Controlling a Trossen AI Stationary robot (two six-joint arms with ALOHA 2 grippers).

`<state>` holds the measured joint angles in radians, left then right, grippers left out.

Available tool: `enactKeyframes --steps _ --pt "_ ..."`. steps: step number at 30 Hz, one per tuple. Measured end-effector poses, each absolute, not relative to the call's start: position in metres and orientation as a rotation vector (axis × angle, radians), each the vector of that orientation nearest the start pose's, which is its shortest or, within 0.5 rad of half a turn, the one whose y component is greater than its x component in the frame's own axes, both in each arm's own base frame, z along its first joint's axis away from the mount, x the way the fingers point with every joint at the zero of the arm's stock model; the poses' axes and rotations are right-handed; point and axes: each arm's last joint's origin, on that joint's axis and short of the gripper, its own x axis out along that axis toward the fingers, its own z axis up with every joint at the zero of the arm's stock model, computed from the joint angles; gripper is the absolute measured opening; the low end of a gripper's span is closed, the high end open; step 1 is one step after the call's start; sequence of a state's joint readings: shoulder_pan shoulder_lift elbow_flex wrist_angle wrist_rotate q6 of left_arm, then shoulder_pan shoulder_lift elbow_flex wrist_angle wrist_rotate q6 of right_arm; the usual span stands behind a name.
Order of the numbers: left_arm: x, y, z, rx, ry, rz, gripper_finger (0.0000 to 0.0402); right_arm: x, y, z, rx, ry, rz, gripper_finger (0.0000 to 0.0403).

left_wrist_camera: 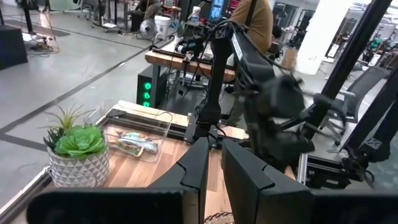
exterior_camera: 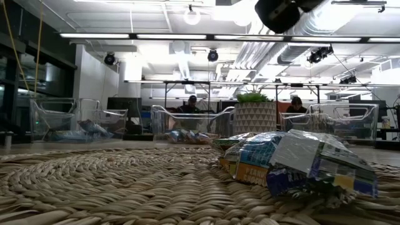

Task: Pick and place Granola Bars by type
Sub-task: Put the blue granola bar into the left transparent bin

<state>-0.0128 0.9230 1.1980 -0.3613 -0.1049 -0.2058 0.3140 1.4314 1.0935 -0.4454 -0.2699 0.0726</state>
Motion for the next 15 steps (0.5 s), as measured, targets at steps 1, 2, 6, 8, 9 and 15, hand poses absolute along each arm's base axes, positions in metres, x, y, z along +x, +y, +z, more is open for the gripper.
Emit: enactKeyframes --steps 1,2,6,8,9,15 --pt "0.176 0.001 0.43 -0.201 0.077 0.096 0.0046 0.286 0.108 0.267 0.025 0.83 0.551 0.0012" --pt "0.176 0.0 0.43 -0.201 0.078 0.089 0.0046 0.286 0.115 0.262 -0.004 0.844 0.581 0.0012" --pt "0.176 0.0 0.43 -0.201 0.078 0.083 0.0046 0.283 0.14 0.247 -0.147 0.858 0.695 0.0012" --pt "0.176 0.0 0.43 -0.202 0.079 0.077 0.0046 0.281 0.149 0.243 -0.232 0.849 0.707 0.0012" --pt "0.176 0.0 0.43 -0.202 0.079 0.072 0.0046 0.28 0.153 0.241 -0.277 0.842 0.692 0.0012" --pt "0.177 -0.001 0.43 -0.204 0.083 0.037 0.0046 0.282 0.168 0.233 -0.413 0.802 0.62 0.0021"
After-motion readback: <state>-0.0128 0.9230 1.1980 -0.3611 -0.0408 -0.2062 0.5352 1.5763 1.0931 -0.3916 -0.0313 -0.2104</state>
